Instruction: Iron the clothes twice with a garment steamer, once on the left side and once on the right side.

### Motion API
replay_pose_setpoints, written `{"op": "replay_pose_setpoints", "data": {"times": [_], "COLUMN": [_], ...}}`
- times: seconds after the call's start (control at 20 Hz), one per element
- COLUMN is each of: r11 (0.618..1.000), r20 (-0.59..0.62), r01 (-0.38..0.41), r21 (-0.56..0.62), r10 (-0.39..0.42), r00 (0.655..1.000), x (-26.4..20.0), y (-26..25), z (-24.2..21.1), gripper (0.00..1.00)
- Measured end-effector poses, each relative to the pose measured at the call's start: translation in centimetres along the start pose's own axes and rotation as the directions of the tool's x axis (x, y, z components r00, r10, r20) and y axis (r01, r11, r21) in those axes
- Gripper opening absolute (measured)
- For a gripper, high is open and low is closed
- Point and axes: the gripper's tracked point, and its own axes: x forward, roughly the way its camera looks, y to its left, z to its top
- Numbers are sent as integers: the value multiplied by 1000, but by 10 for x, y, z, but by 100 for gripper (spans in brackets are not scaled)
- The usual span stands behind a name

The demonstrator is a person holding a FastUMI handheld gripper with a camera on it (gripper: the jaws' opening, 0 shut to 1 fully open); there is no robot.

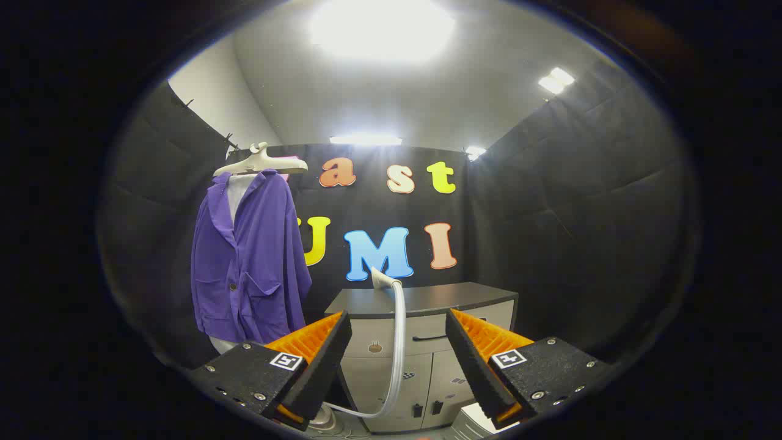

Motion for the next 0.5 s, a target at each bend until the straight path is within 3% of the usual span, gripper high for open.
{"op": "replay_pose_setpoints", "data": {"times": [0.5], "r11": [1000], "r20": [6], "r01": [18], "r21": [5], "r10": [-18], "r00": [1000], "x": [-2], "y": [4], "z": [3], "gripper": [96]}}
